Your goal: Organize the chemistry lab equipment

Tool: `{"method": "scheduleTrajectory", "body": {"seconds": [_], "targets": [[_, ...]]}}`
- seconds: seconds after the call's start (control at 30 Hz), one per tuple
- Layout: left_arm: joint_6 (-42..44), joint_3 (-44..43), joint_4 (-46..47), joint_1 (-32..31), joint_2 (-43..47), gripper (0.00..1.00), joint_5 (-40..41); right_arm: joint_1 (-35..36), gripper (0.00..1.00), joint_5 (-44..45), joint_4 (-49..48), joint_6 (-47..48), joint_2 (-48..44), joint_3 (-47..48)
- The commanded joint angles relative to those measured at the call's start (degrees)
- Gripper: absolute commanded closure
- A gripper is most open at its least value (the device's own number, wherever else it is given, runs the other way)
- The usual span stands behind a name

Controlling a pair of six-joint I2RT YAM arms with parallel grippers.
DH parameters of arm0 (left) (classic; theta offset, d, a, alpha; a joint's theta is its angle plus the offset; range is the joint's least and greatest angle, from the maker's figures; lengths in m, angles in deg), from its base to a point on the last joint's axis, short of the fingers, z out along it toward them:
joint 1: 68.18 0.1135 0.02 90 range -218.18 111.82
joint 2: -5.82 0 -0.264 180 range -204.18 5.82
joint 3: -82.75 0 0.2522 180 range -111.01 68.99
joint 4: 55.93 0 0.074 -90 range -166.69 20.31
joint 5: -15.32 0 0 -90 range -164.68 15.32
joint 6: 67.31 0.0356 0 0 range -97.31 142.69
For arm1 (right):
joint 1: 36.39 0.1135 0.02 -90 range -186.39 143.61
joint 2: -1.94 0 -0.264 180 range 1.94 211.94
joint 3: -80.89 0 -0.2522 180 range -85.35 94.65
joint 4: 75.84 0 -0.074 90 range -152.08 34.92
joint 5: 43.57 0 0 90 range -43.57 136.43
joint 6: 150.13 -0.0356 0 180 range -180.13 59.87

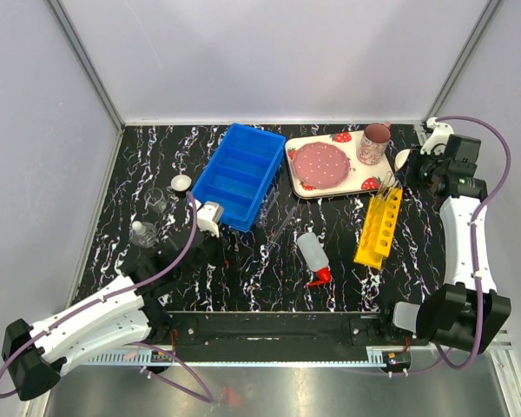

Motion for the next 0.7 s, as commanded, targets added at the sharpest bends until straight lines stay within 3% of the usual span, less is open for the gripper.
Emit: {"method": "scheduleTrajectory", "body": {"seconds": [0.0,0.67], "targets": [[-0.28,-0.45,3.14,0.32,-0.45,0.01,-1.47,-0.04,0.82,0.12,-2.64,0.44,0.39,1.34],[-0.9,-1.51,5.78,0.32,-3.52,0.01,-4.28,1.1,0.8,-0.76,-8.97,2.2,1.09,-6.3]]}}
